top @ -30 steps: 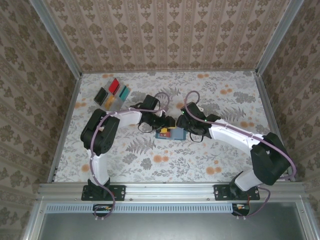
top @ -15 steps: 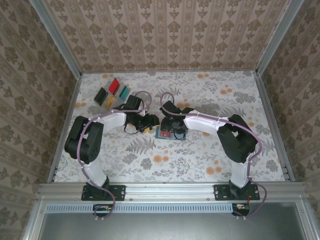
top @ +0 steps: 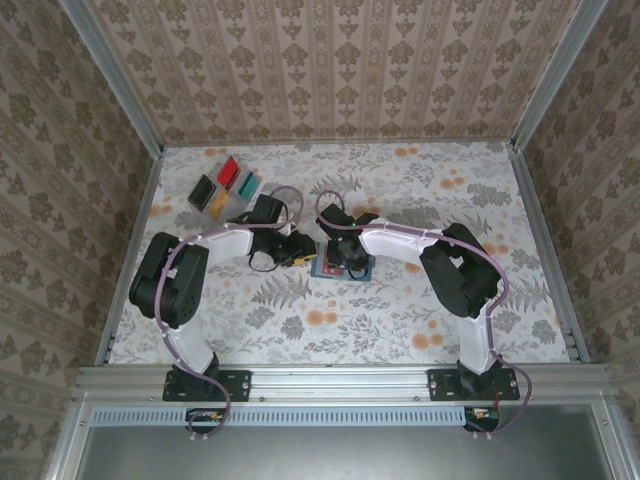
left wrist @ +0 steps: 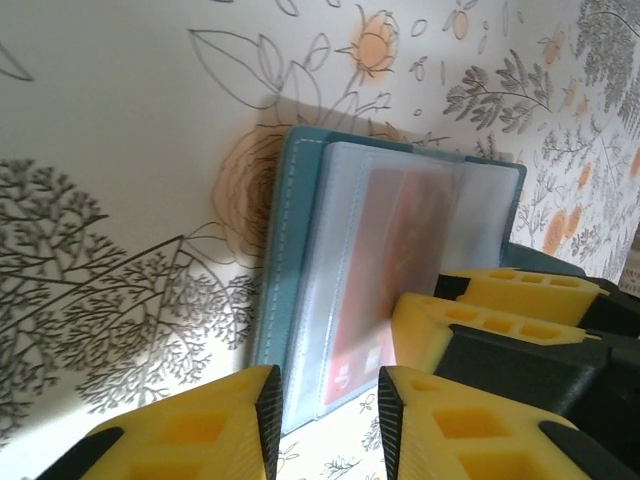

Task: Take the credit cards out of the card holder

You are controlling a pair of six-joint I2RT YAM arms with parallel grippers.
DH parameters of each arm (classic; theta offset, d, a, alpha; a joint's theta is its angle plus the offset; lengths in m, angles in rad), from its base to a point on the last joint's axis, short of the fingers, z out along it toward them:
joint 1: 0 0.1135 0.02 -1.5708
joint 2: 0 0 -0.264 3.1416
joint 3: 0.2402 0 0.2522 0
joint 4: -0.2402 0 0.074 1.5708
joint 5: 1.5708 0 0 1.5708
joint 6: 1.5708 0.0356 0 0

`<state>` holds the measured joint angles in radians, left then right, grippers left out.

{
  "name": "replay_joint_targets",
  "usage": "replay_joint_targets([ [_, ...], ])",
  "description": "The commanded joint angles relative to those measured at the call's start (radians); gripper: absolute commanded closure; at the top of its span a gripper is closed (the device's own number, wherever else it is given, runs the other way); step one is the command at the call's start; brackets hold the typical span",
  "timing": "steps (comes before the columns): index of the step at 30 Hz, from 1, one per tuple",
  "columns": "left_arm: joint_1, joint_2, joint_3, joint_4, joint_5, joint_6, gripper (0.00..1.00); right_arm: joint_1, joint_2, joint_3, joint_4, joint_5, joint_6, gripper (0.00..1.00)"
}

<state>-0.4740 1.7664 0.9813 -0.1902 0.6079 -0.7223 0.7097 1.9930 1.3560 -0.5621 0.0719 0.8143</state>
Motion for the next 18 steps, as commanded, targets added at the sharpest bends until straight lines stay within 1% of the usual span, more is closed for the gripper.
replay_joint_targets([
  [1,-0.018,0.018,0.019,0.013,0.029,-0.013,0.67,-0.001,0.052,-0.025,-0.047,-0.001,0.004,0.64],
  [5,-0.034,0.051,0.045,0.003,0.067,-0.004,0.67,-0.003,0.044,-0.042,-0.026,-0.008,0.008,0.65],
  [11,-0.049,0.086,0.060,-0.016,0.044,-0.002,0.66,-0.013,0.016,-0.081,0.020,-0.033,0.014,0.69],
  [13,-0.050,0.095,0.060,-0.017,0.042,0.000,0.66,-0.021,0.004,-0.103,0.064,-0.049,0.020,0.71],
  [18,-0.055,0.120,0.066,-0.017,0.053,-0.006,0.66,-0.037,-0.027,-0.150,0.124,-0.082,0.033,0.71],
])
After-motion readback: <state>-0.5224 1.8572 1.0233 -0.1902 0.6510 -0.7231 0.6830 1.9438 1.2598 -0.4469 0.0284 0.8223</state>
